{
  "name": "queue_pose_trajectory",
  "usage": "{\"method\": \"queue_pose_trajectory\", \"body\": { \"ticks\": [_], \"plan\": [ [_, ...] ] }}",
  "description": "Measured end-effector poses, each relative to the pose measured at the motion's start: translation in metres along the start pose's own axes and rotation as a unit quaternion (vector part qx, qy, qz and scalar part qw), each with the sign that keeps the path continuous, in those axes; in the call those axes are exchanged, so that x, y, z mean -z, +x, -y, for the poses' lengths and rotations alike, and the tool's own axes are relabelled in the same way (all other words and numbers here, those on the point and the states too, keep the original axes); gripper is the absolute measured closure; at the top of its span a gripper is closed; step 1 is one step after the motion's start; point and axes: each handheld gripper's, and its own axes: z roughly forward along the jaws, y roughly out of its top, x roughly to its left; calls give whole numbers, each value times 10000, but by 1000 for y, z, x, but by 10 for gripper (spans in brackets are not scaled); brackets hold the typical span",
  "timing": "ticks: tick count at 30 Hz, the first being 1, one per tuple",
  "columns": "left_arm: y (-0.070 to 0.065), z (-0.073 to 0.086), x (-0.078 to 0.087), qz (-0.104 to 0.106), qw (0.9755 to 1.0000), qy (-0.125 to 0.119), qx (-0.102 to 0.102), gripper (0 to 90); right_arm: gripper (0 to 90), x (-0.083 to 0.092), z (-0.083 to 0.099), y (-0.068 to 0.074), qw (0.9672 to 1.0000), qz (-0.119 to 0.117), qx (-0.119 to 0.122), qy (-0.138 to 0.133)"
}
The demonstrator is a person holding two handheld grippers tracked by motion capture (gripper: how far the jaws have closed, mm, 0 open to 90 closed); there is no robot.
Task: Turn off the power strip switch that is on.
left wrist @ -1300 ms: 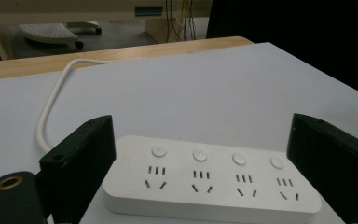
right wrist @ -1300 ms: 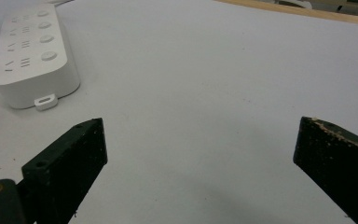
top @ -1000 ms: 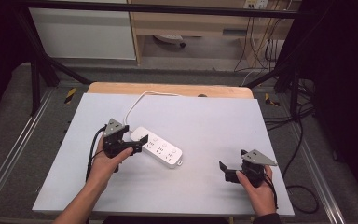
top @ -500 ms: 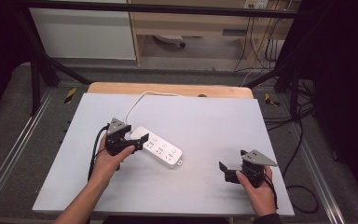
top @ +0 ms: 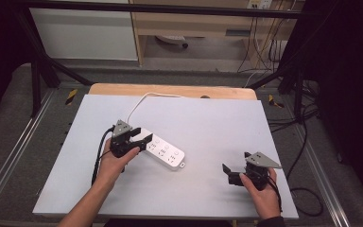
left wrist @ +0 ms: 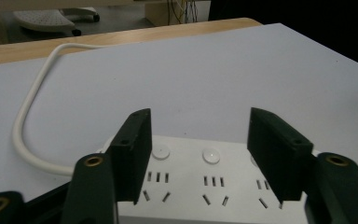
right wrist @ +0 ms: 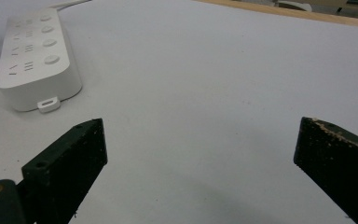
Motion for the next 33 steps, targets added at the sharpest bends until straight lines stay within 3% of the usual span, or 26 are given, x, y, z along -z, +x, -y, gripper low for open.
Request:
{"method": "queue_pose_trajectory", "body": {
  "ticks": [7, 9, 16, 20, 25, 27, 28, 30, 33],
  "plan": [
    [-3, -1, -4, 40, 10000, 19, 23, 509, 32, 0, 0, -1, 10000, 5, 16, -14],
    [-3, -2, -3, 268, 9995, -128, 86, 538, 32, 0, 0, -1, 10000, 1, 15, -8],
    [-3, -3, -4, 252, 9995, -141, 163, 620, 32, 0, 0, 0, 10000, -2, 18, -10],
    [-3, -4, -4, 373, 9986, -177, 322, 673, 32, 0, 0, -1, 10000, 3, 24, -6],
    [-3, -5, -5, 290, 9992, -175, 227, 705, 32, 0, 0, 0, 10000, -7, 34, 17],
    [-3, -4, -5, 82, 9998, -107, 118, 731, 32, 0, 0, 0, 10000, -7, 41, 17],
    [-3, -4, -5, 82, 9998, -107, 118, 743, 32, 0, 0, 0, 10000, -7, 41, 17],
    [-4, -4, -4, -5, 9997, -164, 164, 749, 32, 0, 0, 0, 10000, -8, 27, 36],
    [-6, -5, -4, -96, 9996, -258, 78, 772, 32, -1, 0, 0, 10000, -8, 38, 70]
  ]
}}
